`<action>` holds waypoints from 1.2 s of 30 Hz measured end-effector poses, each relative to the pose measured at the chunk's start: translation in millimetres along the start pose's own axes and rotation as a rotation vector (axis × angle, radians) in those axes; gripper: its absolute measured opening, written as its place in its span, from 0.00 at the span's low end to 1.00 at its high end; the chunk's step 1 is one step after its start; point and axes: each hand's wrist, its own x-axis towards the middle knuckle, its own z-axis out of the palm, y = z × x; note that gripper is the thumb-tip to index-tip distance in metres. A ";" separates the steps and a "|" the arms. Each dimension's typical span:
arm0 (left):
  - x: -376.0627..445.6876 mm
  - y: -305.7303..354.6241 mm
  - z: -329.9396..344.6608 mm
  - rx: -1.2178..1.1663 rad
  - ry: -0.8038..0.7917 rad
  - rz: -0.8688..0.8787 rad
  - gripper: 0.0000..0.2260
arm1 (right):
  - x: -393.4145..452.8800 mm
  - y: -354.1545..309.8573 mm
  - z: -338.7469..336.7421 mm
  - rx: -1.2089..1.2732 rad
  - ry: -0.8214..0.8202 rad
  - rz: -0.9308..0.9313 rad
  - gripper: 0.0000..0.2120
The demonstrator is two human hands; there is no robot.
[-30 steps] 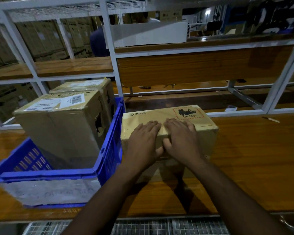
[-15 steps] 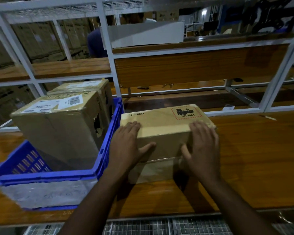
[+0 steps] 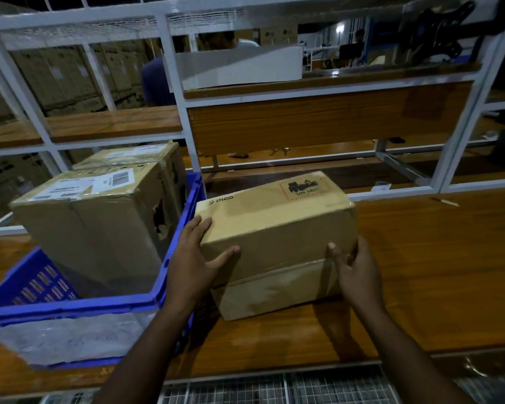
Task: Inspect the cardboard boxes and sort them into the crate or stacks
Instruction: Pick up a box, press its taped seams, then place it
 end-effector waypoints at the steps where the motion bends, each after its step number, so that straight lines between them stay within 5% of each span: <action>1: -3.2 0.8 1.7 -0.047 0.016 -0.022 0.42 | 5.2 -9.9 -4.8 -0.009 0.022 -0.038 0.22; 4: -19.0 5.1 10.3 -0.285 0.044 -0.180 0.38 | 24.6 -52.5 -22.3 -0.060 0.109 -0.226 0.26; 9: -53.7 24.6 47.7 -0.703 -0.162 -0.500 0.24 | 38.4 -126.1 -24.0 -0.433 0.143 -0.646 0.25; 15: -69.9 13.3 65.6 -0.748 -0.238 -0.497 0.15 | 14.8 -136.3 17.2 -0.627 0.020 -0.839 0.27; 18: -59.0 13.2 51.6 -0.657 -0.227 -0.401 0.19 | -0.4 -137.1 34.4 -0.624 -0.013 -0.870 0.26; 22: -30.3 24.6 23.5 -0.389 -0.055 -0.147 0.47 | -4.9 -133.9 33.4 -0.560 -0.095 -0.889 0.25; 24: -13.2 39.4 9.4 -0.274 0.077 0.043 0.52 | -2.1 -129.0 25.1 -0.454 -0.170 -0.894 0.23; 27: 11.0 60.2 -7.6 -0.104 0.148 0.336 0.44 | 2.7 -117.5 14.0 -0.400 -0.247 -0.872 0.24; 30: 27.0 66.9 -14.3 0.044 0.029 0.506 0.31 | 11.9 -112.3 4.5 -0.418 -0.228 -0.842 0.31; 36: 37.2 54.1 -5.7 0.127 -0.059 0.540 0.27 | 40.2 -99.8 -19.7 -0.568 -0.126 -0.768 0.35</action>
